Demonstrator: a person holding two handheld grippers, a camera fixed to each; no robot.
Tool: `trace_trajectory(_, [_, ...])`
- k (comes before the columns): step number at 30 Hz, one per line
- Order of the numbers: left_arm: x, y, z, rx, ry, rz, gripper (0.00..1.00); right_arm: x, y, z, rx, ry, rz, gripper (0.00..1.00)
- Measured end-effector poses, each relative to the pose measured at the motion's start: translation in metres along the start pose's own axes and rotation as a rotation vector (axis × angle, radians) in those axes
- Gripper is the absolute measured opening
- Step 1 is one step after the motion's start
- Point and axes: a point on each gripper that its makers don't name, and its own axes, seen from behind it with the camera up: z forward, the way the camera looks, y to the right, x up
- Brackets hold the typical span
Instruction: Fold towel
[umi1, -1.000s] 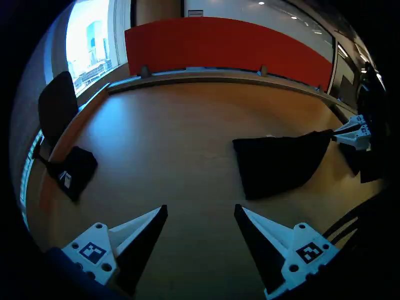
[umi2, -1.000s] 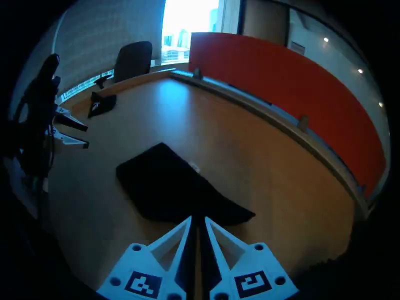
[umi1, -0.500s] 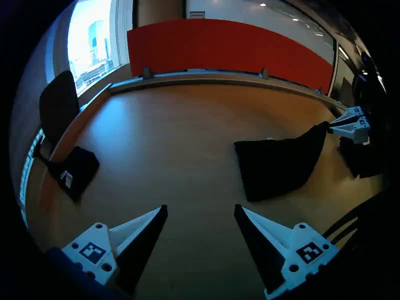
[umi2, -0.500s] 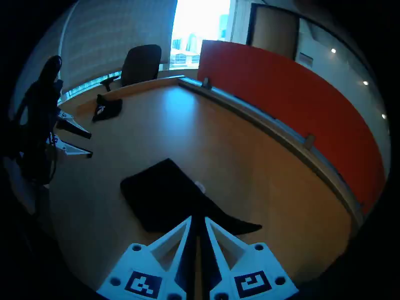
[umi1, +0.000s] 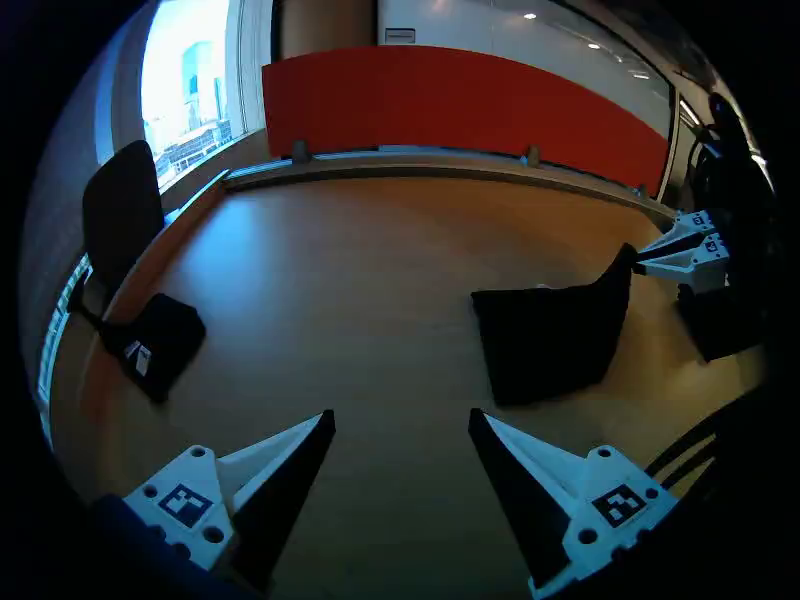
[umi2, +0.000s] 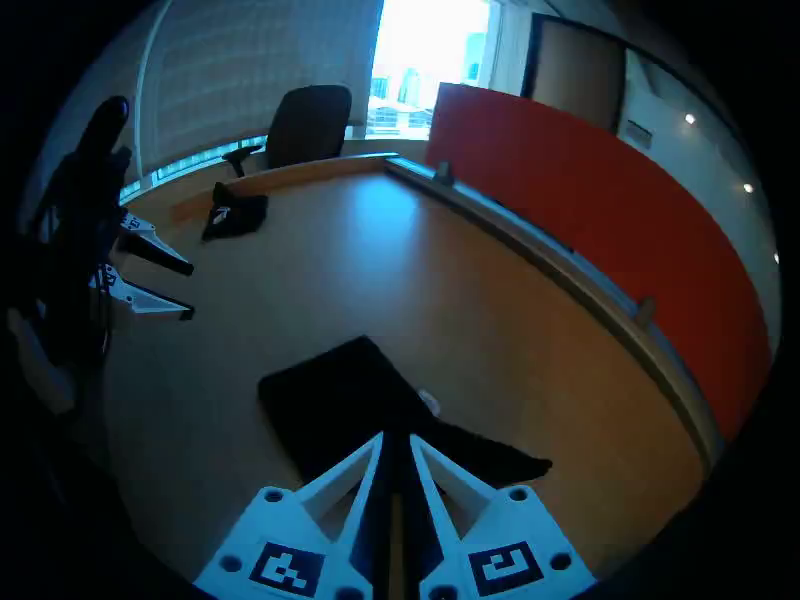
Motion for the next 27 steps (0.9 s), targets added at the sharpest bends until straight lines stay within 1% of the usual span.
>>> trace_trajectory(6, [0.003,-0.004,-0.009,0.002,0.016,-0.020,1.00,0.017,-0.024,0.024,0.057,-0.009,-0.046,0.04])
trace_trajectory(11, [0.002,-0.006,-0.015,0.001,0.025,-0.034,0.99,0.023,-0.051,0.051,0.114,-0.031,-0.072,0.05])
trace_trajectory(16, [-0.005,-0.008,-0.018,0.006,0.023,-0.041,1.00,0.015,-0.084,0.083,0.179,-0.070,-0.074,0.05])
trace_trajectory(19, [-0.012,-0.009,-0.021,0.006,0.016,-0.047,0.99,0.005,-0.099,0.098,0.210,-0.100,-0.069,0.05])
trace_trajectory(23, [-0.020,-0.011,-0.023,0.006,0.009,-0.060,1.00,-0.006,-0.107,0.109,0.228,-0.131,-0.068,0.05])
trace_trajectory(27, [-0.023,-0.014,-0.024,0.008,0.006,-0.069,1.00,-0.011,-0.108,0.110,0.233,-0.142,-0.064,0.05])
